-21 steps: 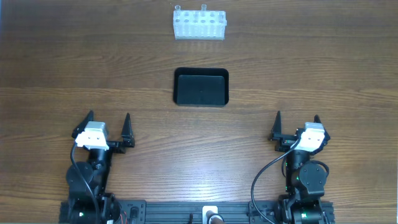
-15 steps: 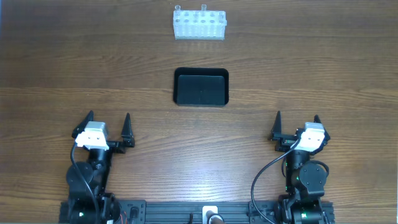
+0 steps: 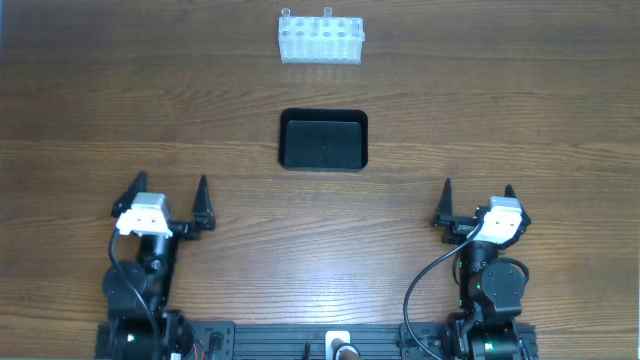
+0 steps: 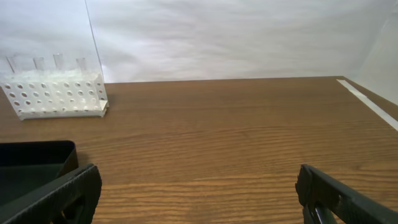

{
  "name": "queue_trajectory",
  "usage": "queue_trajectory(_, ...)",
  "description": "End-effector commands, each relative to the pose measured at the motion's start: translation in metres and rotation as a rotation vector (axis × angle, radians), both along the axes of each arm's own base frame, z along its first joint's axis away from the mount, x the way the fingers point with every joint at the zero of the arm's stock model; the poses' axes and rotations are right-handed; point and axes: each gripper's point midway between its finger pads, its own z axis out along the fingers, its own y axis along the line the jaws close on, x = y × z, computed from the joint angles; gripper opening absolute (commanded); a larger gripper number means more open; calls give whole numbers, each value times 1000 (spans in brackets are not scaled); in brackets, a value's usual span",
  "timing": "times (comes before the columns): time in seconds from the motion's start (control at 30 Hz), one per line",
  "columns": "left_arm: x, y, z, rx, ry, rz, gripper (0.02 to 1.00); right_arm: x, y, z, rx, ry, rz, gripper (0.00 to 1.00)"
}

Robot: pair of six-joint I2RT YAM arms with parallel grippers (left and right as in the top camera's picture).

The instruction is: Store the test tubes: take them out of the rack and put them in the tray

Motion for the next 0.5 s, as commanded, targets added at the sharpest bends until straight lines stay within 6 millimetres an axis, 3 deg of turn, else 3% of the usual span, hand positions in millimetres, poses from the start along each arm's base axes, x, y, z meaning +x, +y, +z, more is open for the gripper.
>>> queue_trajectory(0.03,25,-4,43,14,-7,-53,998,0,3,-2,4,0,15,993)
queue_trajectory(0.17,74,-9,80,8,26,-96,998,0,3,-2,4,0,15,993)
queue_trajectory(0.3,144,-27,99,6,86,-136,998,0,3,-2,4,0,15,993)
queue_trajectory(0.5,228,-65,87,19,174,-128,998,0,3,-2,4,0,15,993)
